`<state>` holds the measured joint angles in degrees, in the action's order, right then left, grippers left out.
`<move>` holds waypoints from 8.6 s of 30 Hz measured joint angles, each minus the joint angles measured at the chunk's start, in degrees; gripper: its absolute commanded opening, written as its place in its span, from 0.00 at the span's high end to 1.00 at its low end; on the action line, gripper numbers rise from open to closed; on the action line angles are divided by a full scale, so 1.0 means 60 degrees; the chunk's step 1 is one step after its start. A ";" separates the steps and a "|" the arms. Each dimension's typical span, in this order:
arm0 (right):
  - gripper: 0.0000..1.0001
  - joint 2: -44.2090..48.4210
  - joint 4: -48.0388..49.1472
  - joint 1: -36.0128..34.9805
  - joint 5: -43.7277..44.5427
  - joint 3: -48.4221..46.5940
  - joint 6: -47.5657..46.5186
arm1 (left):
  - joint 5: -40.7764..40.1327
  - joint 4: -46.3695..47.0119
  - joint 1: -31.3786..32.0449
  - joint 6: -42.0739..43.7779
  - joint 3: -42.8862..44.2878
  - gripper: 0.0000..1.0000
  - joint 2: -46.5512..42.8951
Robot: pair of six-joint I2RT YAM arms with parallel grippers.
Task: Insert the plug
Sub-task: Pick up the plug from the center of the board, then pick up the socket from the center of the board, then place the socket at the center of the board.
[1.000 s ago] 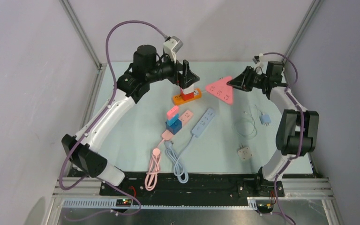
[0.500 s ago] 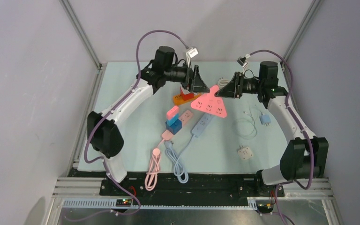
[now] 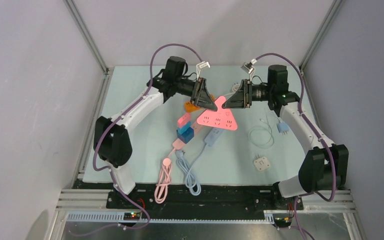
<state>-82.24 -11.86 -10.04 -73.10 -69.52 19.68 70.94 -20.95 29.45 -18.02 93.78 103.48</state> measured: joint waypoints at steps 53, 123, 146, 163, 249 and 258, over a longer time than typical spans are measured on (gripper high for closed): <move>0.27 0.0087 1.0083 -0.2218 0.7428 0.2167 1.0171 | -0.6663 0.4408 -0.0554 -0.8178 -0.1581 1.00 -0.3093; 1.00 0.0018 0.4069 0.0601 0.4127 0.6073 0.8011 | -0.9559 0.1246 0.1745 -0.0393 -0.4080 0.14 -0.5497; 1.00 -0.1260 0.5410 0.2146 0.3158 0.6087 0.7453 | -0.9825 0.1104 0.2098 -0.0164 -0.3493 0.14 -0.4207; 1.00 -0.1435 0.5931 0.2175 0.2954 0.6022 0.7581 | -1.0338 0.1111 0.2466 -0.0925 -0.2947 0.14 -0.3042; 1.00 0.6218 -0.4120 0.5668 0.8779 0.3614 0.2951 | -1.0564 -0.0823 0.4466 0.8553 0.5107 1.00 0.2758; 1.00 0.6215 -0.4222 0.5858 0.8783 0.3348 0.2918 | -1.0054 -0.0863 0.4393 1.2761 0.4597 0.99 0.2557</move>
<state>-44.95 -37.19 25.10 -20.40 -49.43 37.19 10.61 -26.13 55.81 58.54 121.36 118.83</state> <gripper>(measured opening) 0.385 0.497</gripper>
